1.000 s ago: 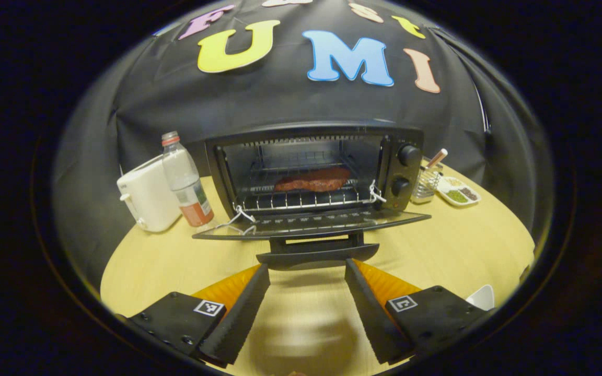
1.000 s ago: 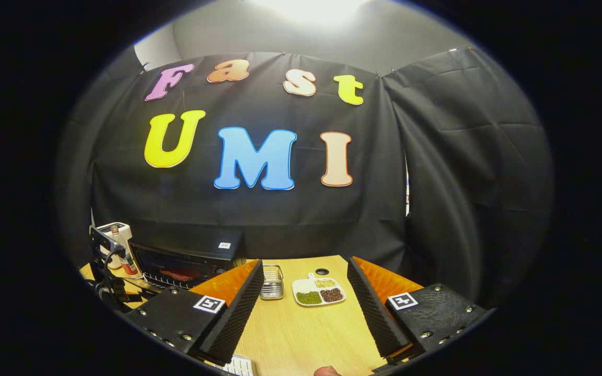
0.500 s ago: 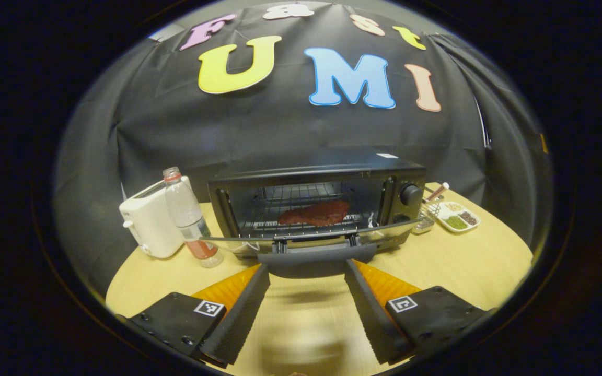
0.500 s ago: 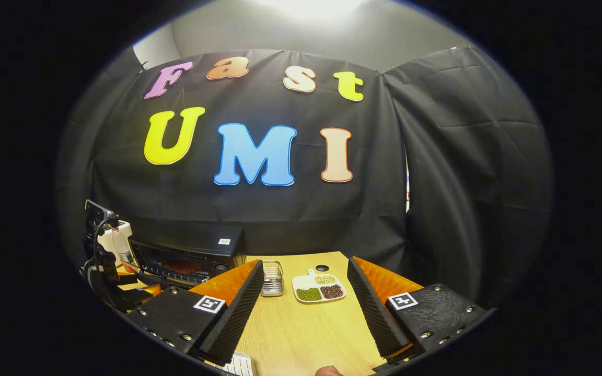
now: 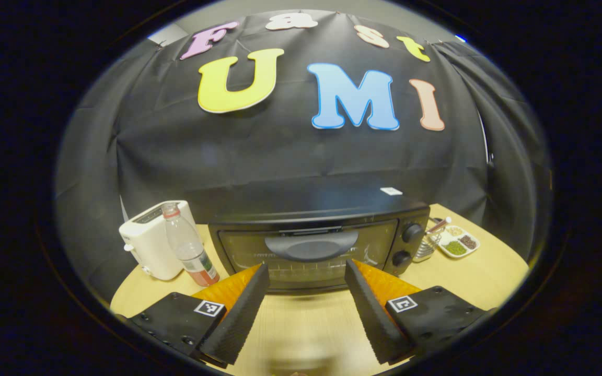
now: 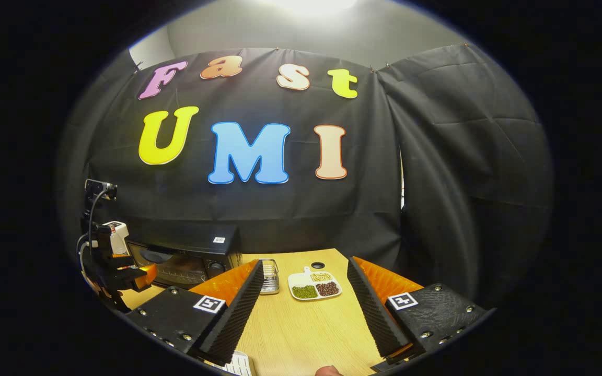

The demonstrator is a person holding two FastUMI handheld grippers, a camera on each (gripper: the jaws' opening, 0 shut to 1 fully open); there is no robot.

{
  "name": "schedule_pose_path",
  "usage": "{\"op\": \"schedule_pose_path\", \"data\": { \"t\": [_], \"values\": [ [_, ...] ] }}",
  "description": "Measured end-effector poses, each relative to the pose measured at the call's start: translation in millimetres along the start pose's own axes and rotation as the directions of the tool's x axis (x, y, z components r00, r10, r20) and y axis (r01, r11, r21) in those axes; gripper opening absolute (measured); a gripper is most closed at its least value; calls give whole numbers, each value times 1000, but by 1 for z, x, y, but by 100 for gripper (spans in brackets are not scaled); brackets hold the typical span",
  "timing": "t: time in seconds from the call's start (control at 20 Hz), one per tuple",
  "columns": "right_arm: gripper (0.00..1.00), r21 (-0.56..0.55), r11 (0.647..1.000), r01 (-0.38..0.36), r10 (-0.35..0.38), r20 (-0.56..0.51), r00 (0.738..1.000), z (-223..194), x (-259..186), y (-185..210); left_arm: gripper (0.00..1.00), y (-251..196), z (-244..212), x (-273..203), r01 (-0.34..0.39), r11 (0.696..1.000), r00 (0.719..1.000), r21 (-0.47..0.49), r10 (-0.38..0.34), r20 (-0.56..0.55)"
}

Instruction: Open the electric oven with the left hand, put the food in, and close the electric oven.

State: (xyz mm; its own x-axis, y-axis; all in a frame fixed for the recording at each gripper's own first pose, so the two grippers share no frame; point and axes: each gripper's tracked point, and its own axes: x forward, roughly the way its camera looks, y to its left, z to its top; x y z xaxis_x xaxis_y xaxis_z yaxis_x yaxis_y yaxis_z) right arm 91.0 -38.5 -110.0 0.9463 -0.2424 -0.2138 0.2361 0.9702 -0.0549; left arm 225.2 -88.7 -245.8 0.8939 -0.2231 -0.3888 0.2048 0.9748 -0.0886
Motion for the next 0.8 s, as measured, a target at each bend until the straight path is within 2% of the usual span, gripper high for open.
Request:
{"op": "schedule_pose_path", "data": {
  "t": [0.05,0.15,0.25,0.4,0.55,0.8],
  "values": [
    [98,2,1000,-9,9,3,1000,1,-1,0,92,-1,9,-9,2,1000,1000,-3,-2,20],
    [98,7,999,-32,32,24,999,7,-4,1,98,-5,30,-28,4,1000,997,-4,-3,72],
    [98,14,997,-71,70,39,997,11,-8,3,100,-7,49,-54,-12,1000,993,-6,13,113],
    [97,14,990,-143,142,56,988,15,-18,5,98,-13,78,-98,-33,999,983,-25,37,183],
    [97,21,978,-207,204,78,976,21,-32,0,100,-19,94,-144,-76,997,969,-20,78,233],
    [97,15,957,-291,287,117,951,32,-57,-13,100,-28,106,-224,-148,989,941,-29,150,303]
  ]
}}
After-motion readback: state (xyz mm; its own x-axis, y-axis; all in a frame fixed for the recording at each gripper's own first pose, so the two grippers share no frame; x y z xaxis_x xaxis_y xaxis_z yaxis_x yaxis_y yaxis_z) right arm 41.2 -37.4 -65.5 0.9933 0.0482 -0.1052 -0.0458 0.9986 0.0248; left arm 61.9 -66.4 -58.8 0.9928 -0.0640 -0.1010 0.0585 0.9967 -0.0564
